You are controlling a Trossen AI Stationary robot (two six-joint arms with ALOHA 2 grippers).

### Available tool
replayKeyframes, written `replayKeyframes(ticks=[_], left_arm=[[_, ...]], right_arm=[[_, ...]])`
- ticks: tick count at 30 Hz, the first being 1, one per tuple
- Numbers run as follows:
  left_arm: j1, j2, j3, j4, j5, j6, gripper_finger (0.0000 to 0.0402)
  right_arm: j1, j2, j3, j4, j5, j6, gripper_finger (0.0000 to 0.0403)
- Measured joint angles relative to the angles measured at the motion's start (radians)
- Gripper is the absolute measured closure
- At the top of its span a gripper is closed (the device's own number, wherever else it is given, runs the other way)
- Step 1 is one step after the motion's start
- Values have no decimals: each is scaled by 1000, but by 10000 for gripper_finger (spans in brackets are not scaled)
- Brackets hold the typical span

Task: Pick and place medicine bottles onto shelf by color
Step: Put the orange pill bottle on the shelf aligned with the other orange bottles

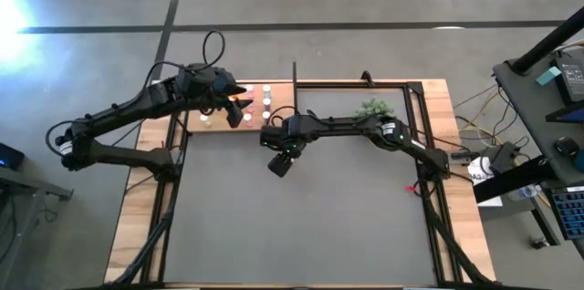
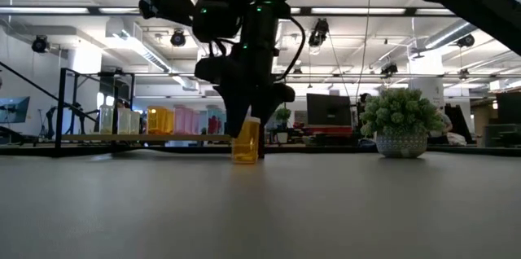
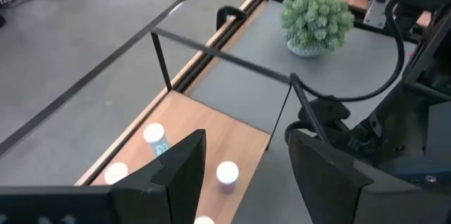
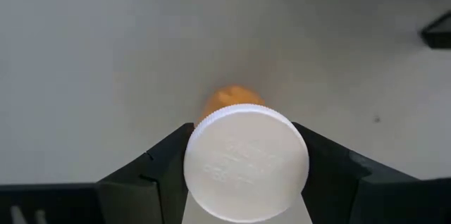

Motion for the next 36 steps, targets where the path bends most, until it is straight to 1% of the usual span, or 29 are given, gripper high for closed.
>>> replayKeyframes(ticks=[5,11,16,21,24,27,30,36], left_arm=[[0,0,-18,-1,0,0,214],[0,-1,-20,-1,0,1,214],[0,-1,-20,-1,0,1,214],[0,-1,-21,-1,1,1,214],[0,-1,-21,-1,1,0,214],[0,-1,-21,-1,1,0,214],[0,-1,-21,-1,1,0,214],[0,-1,-21,-1,1,-1,214]], right_arm=[[1,39,67,-27,4,-22,197],[-1,41,72,-21,4,-8,193],[0,39,72,-27,-4,-2,161],[1,18,71,-80,-4,-2,125],[3,-16,71,-92,6,-22,114],[8,-50,71,-100,15,-40,111],[21,-89,71,-120,57,-60,111],[63,-168,51,-205,217,-158,110]])
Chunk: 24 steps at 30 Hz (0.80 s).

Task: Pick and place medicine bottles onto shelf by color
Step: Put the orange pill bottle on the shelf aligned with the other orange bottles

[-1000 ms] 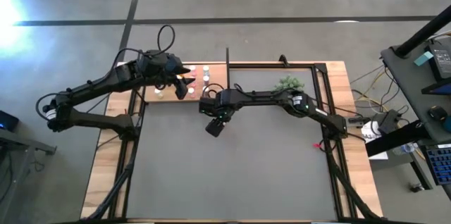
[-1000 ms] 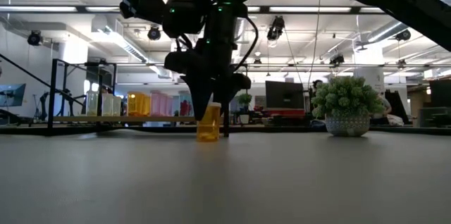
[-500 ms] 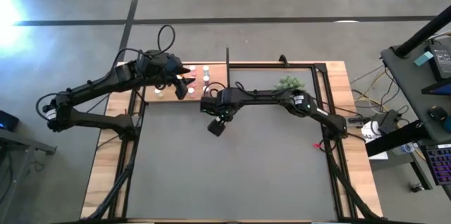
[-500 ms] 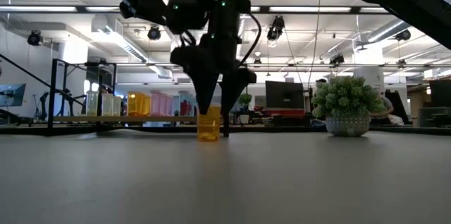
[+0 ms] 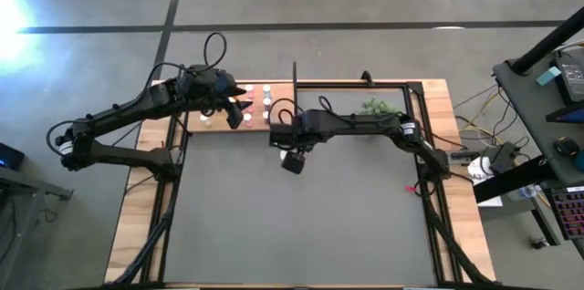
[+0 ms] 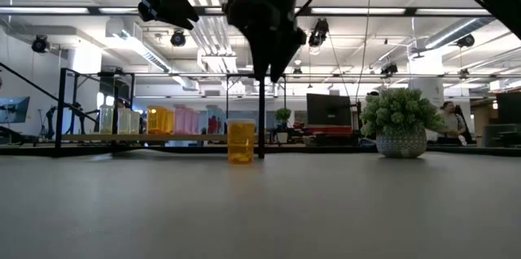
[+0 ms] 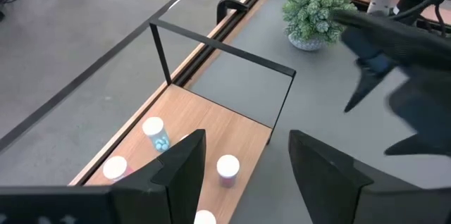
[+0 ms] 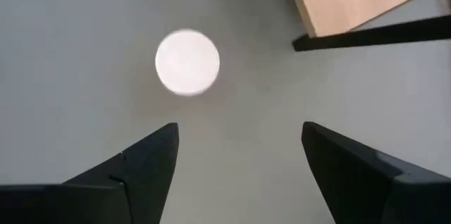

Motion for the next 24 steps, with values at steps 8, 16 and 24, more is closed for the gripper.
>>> replayKeyframes(ticks=[8,16,24], left_arm=[[0,0,-2,2,1,-25,214],[0,3,-5,18,3,-108,214],[-12,37,-8,170,2,-290,214]], right_arm=[[54,-196,-287,62,50,-55,111],[58,-549,-836,560,23,18,115],[63,-871,-1307,1138,-28,12,127]])
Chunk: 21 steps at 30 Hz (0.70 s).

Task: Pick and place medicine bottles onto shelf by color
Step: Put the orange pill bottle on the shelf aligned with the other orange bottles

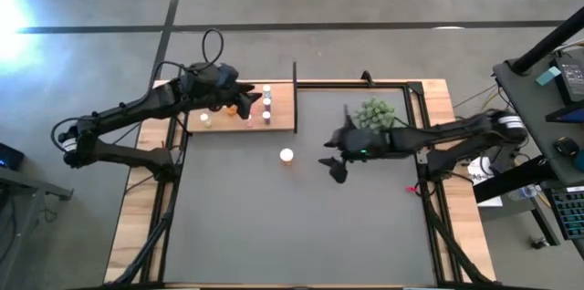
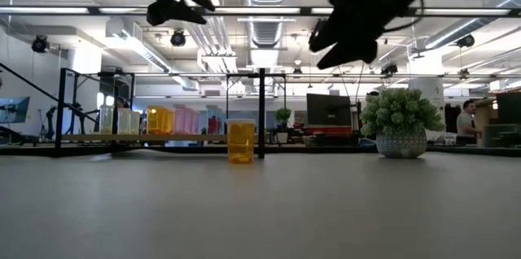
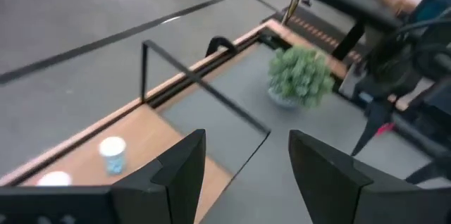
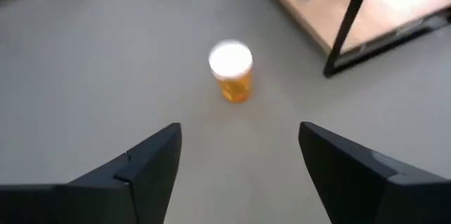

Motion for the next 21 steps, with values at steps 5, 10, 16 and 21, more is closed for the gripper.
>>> replayKeyframes(ticks=[5,10,16,21], left_arm=[[-43,52,1,78,46,-75,214],[-109,117,2,132,64,-76,214],[-166,198,3,260,64,-77,214],[-192,245,4,368,64,-78,214]], right_arm=[[0,-179,-219,229,0,32,136],[0,-322,-364,310,2,47,142],[0,-430,-456,319,3,40,142],[0,-487,-539,385,3,30,142]])
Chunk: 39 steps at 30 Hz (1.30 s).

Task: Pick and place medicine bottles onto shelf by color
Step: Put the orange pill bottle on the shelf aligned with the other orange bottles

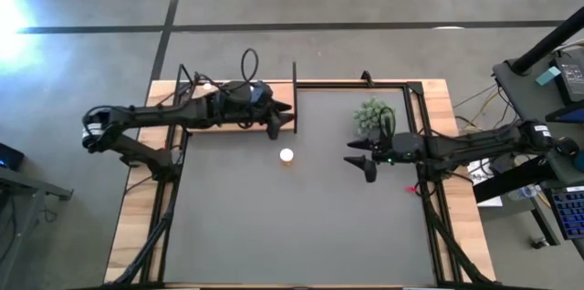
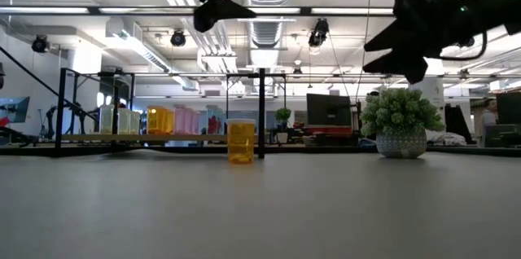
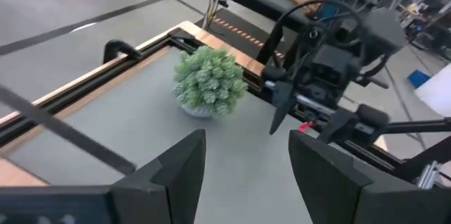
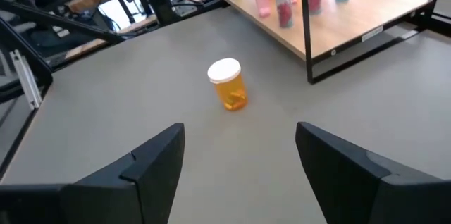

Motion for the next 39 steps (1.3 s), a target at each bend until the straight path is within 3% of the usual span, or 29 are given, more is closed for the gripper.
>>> replayKeyframes(ticks=[9,18,32,39], left_arm=[[-12,4,3,23,22,0,214],[-17,2,-3,-81,105,2,214],[-22,5,-30,-123,106,3,214],[-32,5,-101,-126,115,3,214]], right_arm=[[0,-53,-150,188,0,37,142],[0,-43,-200,176,105,95,142],[0,-46,-296,150,102,306,142],[0,-46,-296,149,102,313,142]])
